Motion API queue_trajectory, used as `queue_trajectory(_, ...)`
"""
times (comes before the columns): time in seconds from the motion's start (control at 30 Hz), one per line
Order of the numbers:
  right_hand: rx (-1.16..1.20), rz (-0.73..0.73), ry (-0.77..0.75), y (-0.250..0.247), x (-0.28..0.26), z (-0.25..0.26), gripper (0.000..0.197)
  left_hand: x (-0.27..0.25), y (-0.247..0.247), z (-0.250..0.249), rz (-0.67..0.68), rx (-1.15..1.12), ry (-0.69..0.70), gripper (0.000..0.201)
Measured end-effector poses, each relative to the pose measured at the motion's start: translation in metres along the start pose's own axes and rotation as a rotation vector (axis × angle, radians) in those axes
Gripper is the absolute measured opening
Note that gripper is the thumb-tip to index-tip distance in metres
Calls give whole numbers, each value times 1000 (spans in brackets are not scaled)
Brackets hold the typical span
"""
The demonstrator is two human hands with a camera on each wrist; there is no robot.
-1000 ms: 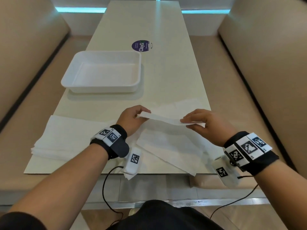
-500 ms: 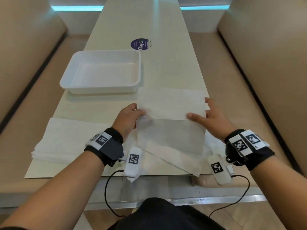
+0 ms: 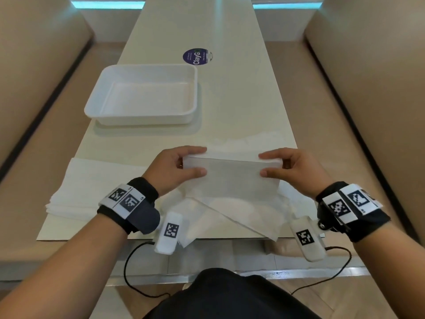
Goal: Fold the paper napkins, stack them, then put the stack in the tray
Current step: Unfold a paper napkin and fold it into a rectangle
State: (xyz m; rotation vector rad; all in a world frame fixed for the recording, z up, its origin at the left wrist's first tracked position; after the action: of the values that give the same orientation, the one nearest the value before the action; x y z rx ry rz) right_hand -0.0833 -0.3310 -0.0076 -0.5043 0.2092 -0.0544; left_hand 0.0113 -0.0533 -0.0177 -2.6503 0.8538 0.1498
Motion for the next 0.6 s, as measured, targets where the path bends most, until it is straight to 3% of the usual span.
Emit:
queue_trajectory(0.1, -23, -38, -29, 0, -8, 2, 10, -8, -4, -2, -94, 230, 71, 17)
queue_trajectory(0.17, -52, -25, -42, -1, -16, 4, 7, -16, -5, -6, -119, 279, 89, 11)
queue_trajectory(0.27, -93, 24, -48, -5, -27, 5, 16, -25, -7, -12, -87, 287, 86, 10)
queue_trajectory(0.37, 16, 116, -22, -10, -33, 10, 29, -28, -7, -17, 8, 71, 58, 22)
queue_trajectory(0.43, 62, 136, 18, -11, -31, 10, 28, -25, -2, -17, 23, -28, 31, 18)
queue_trajectory(0.53, 4, 91, 97, -9, -19, 0, 19, -14, 11, -8, -48, -5, -40, 17)
queue_trajectory(0.6, -95, 92, 171, -5, -11, -10, 19, -5, 23, 3, -49, 162, -88, 22)
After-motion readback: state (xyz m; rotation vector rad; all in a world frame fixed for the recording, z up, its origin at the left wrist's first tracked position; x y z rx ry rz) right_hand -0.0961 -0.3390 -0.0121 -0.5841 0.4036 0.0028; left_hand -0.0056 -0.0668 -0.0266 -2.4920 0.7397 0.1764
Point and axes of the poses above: each hand's wrist, its own x-axis towards the middle knuckle, its own y-axis out of the palm, z = x × y, the point moved 2 cm from there along x, towards the middle knuckle, and after that the axes turned 3 degrees about z, right-handed, at the moved point
